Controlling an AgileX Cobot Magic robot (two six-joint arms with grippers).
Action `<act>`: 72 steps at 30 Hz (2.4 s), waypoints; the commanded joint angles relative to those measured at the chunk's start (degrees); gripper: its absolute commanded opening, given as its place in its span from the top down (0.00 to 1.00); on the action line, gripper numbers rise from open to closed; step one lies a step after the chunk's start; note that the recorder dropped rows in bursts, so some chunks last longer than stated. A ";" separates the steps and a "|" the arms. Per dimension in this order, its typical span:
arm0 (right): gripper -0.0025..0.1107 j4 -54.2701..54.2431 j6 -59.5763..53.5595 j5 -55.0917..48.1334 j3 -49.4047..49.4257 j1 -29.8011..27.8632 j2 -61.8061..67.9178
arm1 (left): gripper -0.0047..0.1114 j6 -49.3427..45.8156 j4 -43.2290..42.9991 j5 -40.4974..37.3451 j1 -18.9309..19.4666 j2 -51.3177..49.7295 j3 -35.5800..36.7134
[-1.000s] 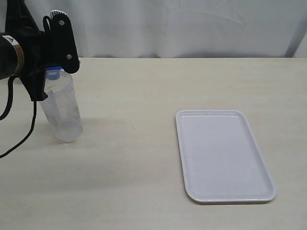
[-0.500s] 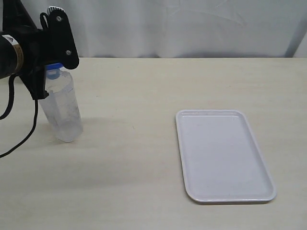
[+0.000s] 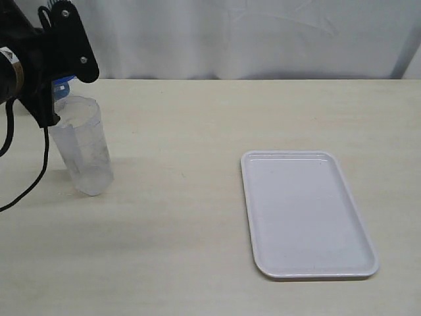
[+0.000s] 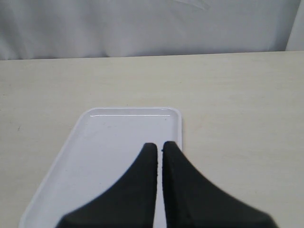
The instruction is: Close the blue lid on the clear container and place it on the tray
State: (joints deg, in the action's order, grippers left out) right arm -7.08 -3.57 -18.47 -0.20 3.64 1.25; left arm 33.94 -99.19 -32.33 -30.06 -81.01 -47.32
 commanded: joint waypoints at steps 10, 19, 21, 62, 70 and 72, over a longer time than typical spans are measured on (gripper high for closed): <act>0.94 0.02 0.09 0.21 0.20 0.22 0.03 | 0.96 0.17 -0.76 -1.16 -3.30 0.30 2.20; 0.94 0.02 0.09 0.21 0.20 0.22 0.03 | 0.96 -1.61 -0.76 2.62 -3.30 0.30 2.20; 0.94 0.02 0.09 0.21 0.20 0.22 0.03 | 0.96 -2.18 -0.76 2.51 -3.30 0.30 2.20; 0.94 0.02 0.09 0.21 0.20 0.22 0.03 | 0.96 -2.36 2.72 -4.55 -11.58 2.71 5.95; 0.94 0.02 0.09 0.21 0.20 0.22 0.03 | 0.96 -7.68 9.15 -4.56 -11.97 2.71 5.95; 0.94 0.02 0.09 0.21 0.20 0.22 0.03 | 0.96 -8.97 10.62 -4.68 -11.97 2.71 5.95</act>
State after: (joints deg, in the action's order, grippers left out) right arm -7.08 -3.57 -18.47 -0.20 3.64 1.25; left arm 26.86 -90.96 -36.24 -41.50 -78.66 -41.48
